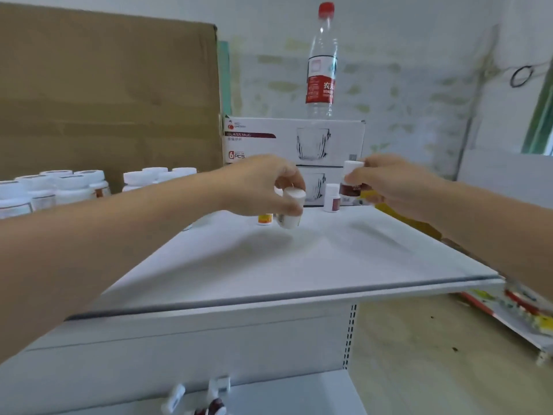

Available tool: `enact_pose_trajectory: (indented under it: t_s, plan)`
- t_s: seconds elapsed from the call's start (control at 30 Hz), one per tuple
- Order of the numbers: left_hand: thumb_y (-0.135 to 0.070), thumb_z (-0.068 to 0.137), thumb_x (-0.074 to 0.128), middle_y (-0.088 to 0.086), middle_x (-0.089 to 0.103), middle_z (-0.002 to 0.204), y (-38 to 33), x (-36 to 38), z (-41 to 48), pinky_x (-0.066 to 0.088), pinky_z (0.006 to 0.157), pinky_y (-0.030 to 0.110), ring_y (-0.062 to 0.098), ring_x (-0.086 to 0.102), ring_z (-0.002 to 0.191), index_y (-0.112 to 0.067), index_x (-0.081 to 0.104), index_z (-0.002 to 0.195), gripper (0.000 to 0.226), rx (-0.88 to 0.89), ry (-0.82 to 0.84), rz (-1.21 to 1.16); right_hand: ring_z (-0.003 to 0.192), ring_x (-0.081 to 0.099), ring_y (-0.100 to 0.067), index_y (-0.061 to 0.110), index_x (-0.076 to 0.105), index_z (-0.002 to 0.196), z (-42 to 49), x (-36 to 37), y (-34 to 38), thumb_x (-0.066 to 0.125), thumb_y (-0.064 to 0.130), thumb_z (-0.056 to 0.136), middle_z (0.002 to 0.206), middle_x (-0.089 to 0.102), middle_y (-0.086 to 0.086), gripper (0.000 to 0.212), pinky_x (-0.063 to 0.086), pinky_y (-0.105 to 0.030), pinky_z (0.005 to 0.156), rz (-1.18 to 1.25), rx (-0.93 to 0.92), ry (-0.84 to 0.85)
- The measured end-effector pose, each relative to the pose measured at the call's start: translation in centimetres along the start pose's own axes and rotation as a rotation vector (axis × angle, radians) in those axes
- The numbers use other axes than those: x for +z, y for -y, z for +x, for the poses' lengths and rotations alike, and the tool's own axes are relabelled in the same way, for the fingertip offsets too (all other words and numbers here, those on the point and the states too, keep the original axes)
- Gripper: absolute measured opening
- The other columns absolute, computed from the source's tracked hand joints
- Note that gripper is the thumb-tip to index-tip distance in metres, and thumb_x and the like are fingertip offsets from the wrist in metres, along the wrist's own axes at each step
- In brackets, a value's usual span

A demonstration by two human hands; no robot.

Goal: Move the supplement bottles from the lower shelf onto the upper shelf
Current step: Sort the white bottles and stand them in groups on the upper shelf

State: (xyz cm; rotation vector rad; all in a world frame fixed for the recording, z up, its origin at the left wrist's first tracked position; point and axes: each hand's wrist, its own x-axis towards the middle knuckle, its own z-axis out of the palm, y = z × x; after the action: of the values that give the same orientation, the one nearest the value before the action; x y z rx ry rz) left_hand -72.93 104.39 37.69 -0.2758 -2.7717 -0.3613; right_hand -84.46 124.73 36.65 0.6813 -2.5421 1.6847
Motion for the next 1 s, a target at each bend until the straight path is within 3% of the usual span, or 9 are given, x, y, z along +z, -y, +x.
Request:
enact_pose_trajectory:
  t_s: [0.2, 0.27, 0.4, 0.47, 0.6, 0.77, 0.87, 1.0]
  plan:
    - [-0.037, 0.083, 0.072, -0.013, 0.065, 0.108, 1.9, 1.5, 2.6, 0.045, 0.086, 0.030, 0.012, 0.055, 0.102, -0.031, 0.065, 0.115, 0.033, 0.007, -0.005, 0.130, 0.079, 0.053, -0.018, 0.001, 0.062, 0.106, 5.2, -0.5, -3.5, 0.058, 0.009, 0.085, 0.090, 0.062, -0.010, 0.023, 0.044, -0.027, 0.071, -0.219, 0.078, -0.032]
    - [-0.038, 0.081, 0.073, -0.011, 0.063, 0.108, 2.6, 2.1, 3.0, 0.041, 0.088, 0.032, 0.013, 0.050, 0.104, -0.031, 0.061, 0.115, 0.037, 0.019, -0.031, 0.152, 0.081, 0.053, -0.018, 0.004, 0.064, 0.105, 5.7, -0.7, -4.8, 0.056, 0.009, 0.085, 0.099, 0.068, -0.013, 0.022, 0.045, -0.028, 0.071, -0.285, 0.101, 0.000]
    - [-0.040, 0.084, 0.069, -0.007, 0.062, 0.117, 3.8, 3.1, 3.3, 0.036, 0.096, 0.036, 0.019, 0.045, 0.113, -0.032, 0.061, 0.116, 0.034, 0.025, -0.087, 0.223, 0.094, 0.062, -0.024, 0.010, 0.064, 0.112, 6.5, -1.1, -6.0, 0.061, 0.008, 0.087, 0.115, 0.066, -0.015, 0.025, 0.051, -0.032, 0.083, -0.265, 0.114, 0.004]
    - [-0.038, 0.086, 0.067, -0.008, 0.062, 0.120, 4.0, 3.2, 3.3, 0.031, 0.095, 0.035, 0.019, 0.044, 0.114, -0.031, 0.062, 0.119, 0.034, 0.034, -0.107, 0.265, 0.108, 0.064, -0.028, 0.009, 0.063, 0.115, 6.7, -1.2, -6.0, 0.061, 0.005, 0.089, 0.117, 0.067, -0.015, 0.027, 0.052, -0.035, 0.089, -0.224, 0.126, 0.033]
    - [-0.036, 0.089, 0.065, -0.011, 0.061, 0.123, 3.9, 3.5, 2.9, 0.024, 0.088, 0.031, 0.017, 0.041, 0.115, -0.029, 0.062, 0.124, 0.036, 0.025, -0.137, 0.279, 0.109, 0.065, -0.027, 0.008, 0.061, 0.122, 6.7, -1.0, -5.8, 0.061, 0.002, 0.090, 0.118, 0.066, -0.016, 0.032, 0.048, -0.041, 0.102, -0.197, 0.105, 0.060]
    - [-0.034, 0.089, 0.063, -0.010, 0.059, 0.127, 3.9, 3.8, 2.8, 0.028, 0.092, 0.030, 0.019, 0.042, 0.120, -0.028, 0.061, 0.127, 0.038, 0.017, -0.147, 0.282, 0.081, 0.063, -0.011, 0.015, 0.057, 0.124, 7.5, -0.8, -6.4, 0.065, 0.002, 0.089, 0.106, 0.065, -0.005, 0.038, 0.054, -0.026, 0.084, -0.189, 0.094, 0.056]
    - [-0.032, 0.089, 0.064, -0.008, 0.060, 0.127, 3.9, 3.9, 2.8, 0.034, 0.101, 0.038, 0.021, 0.044, 0.119, -0.026, 0.062, 0.126, 0.038, 0.018, -0.164, 0.281, 0.079, 0.060, -0.012, 0.016, 0.057, 0.124, 7.7, -0.6, -6.7, 0.065, 0.005, 0.089, 0.100, 0.064, -0.001, 0.038, 0.051, -0.025, 0.077, -0.209, 0.077, 0.040]
    - [-0.032, 0.088, 0.064, -0.009, 0.060, 0.125, 3.9, 3.8, 2.6, 0.034, 0.101, 0.038, 0.020, 0.046, 0.118, -0.026, 0.062, 0.125, 0.037, 0.015, -0.170, 0.278, 0.098, 0.063, -0.023, 0.019, 0.060, 0.121, 7.8, -0.4, -7.0, 0.066, 0.010, 0.087, 0.111, 0.068, -0.004, 0.035, 0.050, -0.037, 0.096, -0.259, 0.056, 0.033]
